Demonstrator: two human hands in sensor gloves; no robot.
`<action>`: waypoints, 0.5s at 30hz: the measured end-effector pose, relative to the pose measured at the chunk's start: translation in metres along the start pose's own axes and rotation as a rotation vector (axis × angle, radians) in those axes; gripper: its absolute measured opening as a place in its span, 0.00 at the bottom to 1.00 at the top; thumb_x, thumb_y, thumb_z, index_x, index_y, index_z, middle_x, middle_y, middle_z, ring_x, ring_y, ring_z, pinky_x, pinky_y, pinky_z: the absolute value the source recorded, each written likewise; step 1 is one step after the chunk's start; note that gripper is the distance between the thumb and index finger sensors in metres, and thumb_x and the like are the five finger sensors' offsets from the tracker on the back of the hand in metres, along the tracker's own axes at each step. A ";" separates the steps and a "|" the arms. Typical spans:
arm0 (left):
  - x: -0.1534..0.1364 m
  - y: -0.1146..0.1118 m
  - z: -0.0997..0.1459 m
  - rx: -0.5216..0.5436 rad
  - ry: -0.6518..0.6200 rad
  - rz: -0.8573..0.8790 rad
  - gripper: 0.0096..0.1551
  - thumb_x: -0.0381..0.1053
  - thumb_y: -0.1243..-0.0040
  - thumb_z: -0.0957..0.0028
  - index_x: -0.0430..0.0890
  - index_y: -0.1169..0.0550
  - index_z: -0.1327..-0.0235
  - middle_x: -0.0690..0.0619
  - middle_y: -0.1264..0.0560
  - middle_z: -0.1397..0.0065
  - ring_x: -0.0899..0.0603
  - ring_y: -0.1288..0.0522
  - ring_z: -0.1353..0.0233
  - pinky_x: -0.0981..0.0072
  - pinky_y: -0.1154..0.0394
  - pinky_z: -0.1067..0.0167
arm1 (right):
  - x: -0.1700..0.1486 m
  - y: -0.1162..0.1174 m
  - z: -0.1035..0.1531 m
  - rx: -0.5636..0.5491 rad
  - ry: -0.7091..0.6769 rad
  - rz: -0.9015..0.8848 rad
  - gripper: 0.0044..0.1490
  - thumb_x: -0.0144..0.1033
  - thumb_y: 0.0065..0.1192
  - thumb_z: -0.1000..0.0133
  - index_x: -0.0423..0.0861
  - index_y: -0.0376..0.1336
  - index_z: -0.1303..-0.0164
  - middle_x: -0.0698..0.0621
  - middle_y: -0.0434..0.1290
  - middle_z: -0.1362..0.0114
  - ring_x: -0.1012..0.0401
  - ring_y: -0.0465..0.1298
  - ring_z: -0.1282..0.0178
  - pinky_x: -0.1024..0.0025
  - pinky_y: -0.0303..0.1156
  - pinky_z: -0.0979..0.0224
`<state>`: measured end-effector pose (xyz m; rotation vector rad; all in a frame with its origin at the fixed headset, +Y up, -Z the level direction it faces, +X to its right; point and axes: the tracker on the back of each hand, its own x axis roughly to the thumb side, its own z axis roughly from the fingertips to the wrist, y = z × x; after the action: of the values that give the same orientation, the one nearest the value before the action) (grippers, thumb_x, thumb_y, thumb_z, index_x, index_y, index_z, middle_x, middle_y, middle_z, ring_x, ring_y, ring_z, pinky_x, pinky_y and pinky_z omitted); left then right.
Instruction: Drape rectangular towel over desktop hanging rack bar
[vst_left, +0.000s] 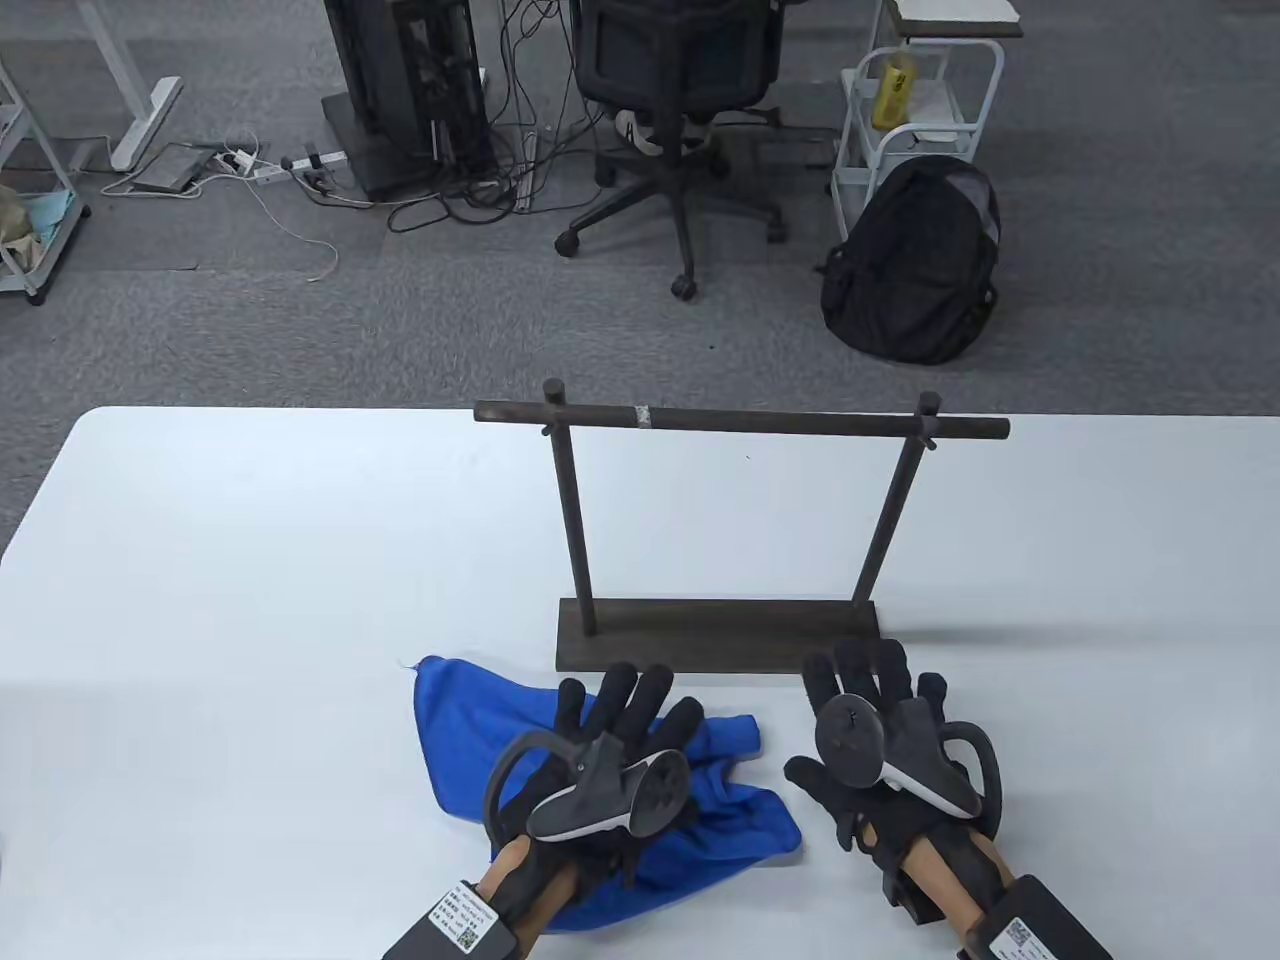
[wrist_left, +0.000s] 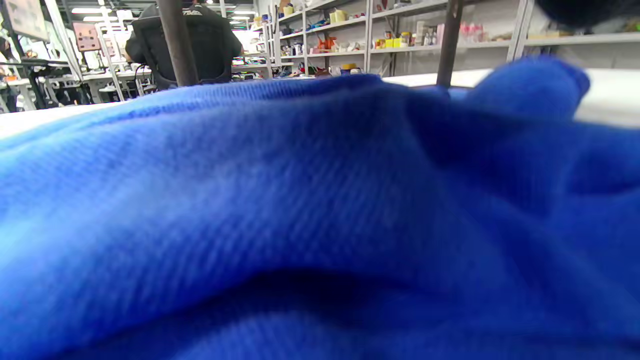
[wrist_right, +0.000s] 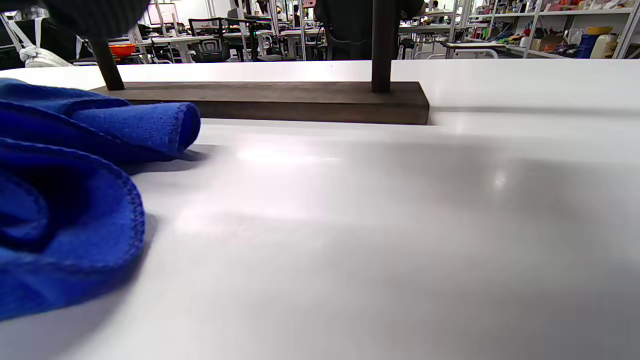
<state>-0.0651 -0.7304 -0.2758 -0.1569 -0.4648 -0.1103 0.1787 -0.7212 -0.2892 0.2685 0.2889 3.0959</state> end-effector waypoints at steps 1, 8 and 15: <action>-0.001 0.001 0.000 0.006 0.001 0.005 0.50 0.79 0.60 0.56 0.65 0.56 0.21 0.51 0.62 0.12 0.35 0.58 0.11 0.31 0.54 0.24 | 0.000 0.000 0.000 0.002 0.001 0.004 0.61 0.65 0.55 0.52 0.54 0.25 0.26 0.46 0.26 0.14 0.38 0.29 0.16 0.29 0.34 0.25; -0.007 0.001 0.005 0.034 0.002 0.027 0.49 0.78 0.60 0.57 0.65 0.54 0.22 0.51 0.60 0.12 0.35 0.57 0.12 0.31 0.54 0.24 | 0.005 0.002 0.004 -0.002 -0.002 -0.010 0.61 0.65 0.55 0.52 0.54 0.26 0.25 0.46 0.26 0.14 0.38 0.29 0.16 0.29 0.34 0.25; -0.011 0.002 0.005 0.040 0.013 0.031 0.50 0.78 0.59 0.57 0.65 0.54 0.22 0.51 0.60 0.12 0.36 0.57 0.11 0.31 0.54 0.24 | 0.005 0.004 0.004 -0.009 -0.009 -0.010 0.61 0.66 0.55 0.52 0.55 0.26 0.26 0.46 0.27 0.14 0.38 0.29 0.16 0.29 0.34 0.25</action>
<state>-0.0765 -0.7270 -0.2761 -0.1239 -0.4510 -0.0711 0.1743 -0.7238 -0.2836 0.2801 0.2747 3.0849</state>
